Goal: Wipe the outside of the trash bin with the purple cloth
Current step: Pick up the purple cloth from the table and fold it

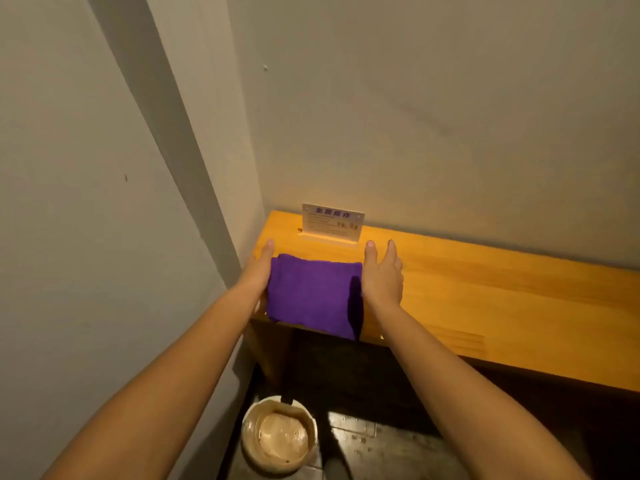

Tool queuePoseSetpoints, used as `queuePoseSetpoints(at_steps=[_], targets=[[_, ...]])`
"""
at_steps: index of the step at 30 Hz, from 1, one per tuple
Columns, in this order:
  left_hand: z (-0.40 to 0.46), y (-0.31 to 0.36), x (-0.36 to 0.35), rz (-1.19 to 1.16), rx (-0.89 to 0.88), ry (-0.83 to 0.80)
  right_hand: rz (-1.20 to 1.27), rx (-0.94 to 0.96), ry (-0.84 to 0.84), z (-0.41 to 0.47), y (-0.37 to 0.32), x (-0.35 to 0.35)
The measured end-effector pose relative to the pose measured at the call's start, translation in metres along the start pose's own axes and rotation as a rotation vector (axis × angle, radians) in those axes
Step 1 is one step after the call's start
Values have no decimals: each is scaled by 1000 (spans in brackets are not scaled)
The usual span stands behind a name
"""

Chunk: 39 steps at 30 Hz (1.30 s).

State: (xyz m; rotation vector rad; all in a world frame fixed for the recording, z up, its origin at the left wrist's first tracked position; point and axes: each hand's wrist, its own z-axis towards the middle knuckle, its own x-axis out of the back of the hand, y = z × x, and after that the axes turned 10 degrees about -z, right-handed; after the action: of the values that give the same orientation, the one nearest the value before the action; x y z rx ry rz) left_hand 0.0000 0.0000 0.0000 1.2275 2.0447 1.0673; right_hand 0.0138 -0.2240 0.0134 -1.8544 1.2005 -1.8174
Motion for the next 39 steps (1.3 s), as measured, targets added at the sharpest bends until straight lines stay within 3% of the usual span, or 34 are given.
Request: queuePoseSetpoints(at_steps=[6,13,16,20,23,25,27,31,39], targets=[[12,-16,-8,251,-18,53,-127,-81,-164,-4,9,-33],[2,-34,-22,153,-7,17,-79,4,-193,-10,16,-51],[-7,-27,-24,-115,16,-7,83,-22,-190,-11,22,-51],[-30,-7,-22,-435,-7,-245,313,-126,-285,-16,19,-43],[-49,19,-19,-496,-117,-420,493,-199,-463,-23,15,-35],[-62,36,-17,-481,-203,-494,741,-272,-652,-32,6,-26],[-76,48,-11,-412,-297,-542,935,-279,-740,-46,-5,-14],[-103,64,15,-206,-452,-507,959,-87,-539,-65,-14,4],[-145,60,68,428,-604,-381,355,435,-45,-102,-21,60]])
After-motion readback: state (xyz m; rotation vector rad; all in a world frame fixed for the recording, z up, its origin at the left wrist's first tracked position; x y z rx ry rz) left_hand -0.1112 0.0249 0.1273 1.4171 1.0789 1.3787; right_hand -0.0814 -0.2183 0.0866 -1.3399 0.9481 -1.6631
